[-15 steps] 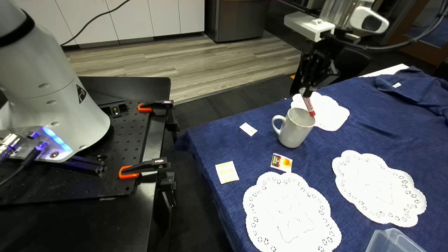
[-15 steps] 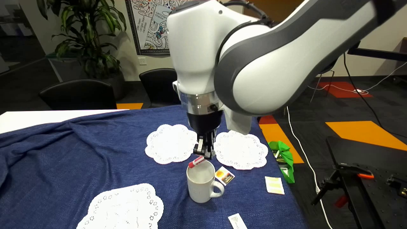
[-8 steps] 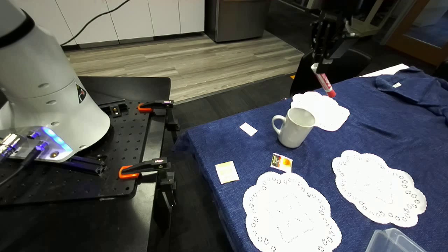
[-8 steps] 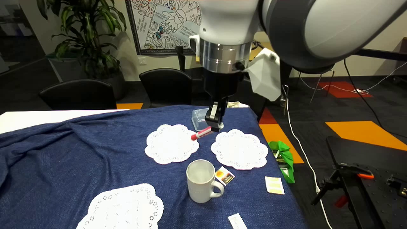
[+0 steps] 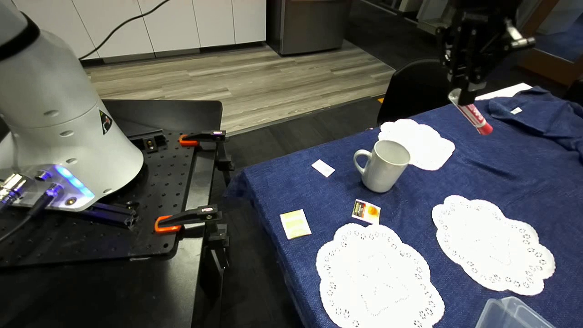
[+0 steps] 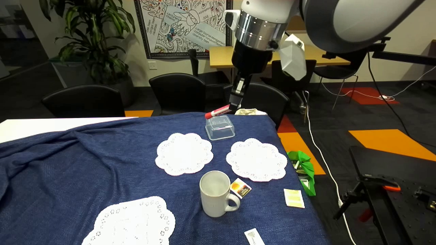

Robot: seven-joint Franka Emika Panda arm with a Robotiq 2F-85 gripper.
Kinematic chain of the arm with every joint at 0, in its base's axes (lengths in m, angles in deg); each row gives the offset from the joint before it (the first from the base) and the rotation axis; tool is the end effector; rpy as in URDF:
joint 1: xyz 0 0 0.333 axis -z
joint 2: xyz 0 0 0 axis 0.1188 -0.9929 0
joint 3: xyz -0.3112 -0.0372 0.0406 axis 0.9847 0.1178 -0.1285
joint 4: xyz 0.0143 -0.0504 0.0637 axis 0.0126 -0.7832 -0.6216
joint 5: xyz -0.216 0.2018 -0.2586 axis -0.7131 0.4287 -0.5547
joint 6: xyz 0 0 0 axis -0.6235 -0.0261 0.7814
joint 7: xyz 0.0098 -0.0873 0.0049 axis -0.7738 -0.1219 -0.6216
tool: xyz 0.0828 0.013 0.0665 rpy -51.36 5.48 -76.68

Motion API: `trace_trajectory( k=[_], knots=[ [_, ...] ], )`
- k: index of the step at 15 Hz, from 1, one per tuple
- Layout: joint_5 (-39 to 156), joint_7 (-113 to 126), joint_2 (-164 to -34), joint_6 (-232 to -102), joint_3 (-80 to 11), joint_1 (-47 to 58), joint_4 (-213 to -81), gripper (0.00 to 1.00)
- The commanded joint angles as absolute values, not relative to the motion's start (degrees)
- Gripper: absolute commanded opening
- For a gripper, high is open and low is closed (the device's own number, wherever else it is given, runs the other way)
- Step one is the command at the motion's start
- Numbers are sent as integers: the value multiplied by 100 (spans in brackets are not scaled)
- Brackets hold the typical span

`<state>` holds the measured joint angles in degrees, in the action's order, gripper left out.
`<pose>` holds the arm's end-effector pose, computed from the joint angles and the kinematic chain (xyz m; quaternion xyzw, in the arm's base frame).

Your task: Take the marker out of the cup and put it on the table

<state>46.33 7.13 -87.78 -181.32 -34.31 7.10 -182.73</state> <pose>0.5579 -0.0409 0.3568 0.9867 0.0301 0.1332 0.0886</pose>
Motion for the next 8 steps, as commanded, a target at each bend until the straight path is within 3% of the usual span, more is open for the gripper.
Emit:
trace_trajectory(
  k=[1,4,5,8],
  knots=[
    [5552,2265,-8894,-18580,-3550,1020,-18376,5],
    [6365,3706,-9168,-18350,-3671,1235,-18141,5],
    [5979,3016,-8993,-18386,-3570,1103,-18302,21],
    [6194,3476,-9144,-18385,-3617,1187,-18241,21]
  ],
)
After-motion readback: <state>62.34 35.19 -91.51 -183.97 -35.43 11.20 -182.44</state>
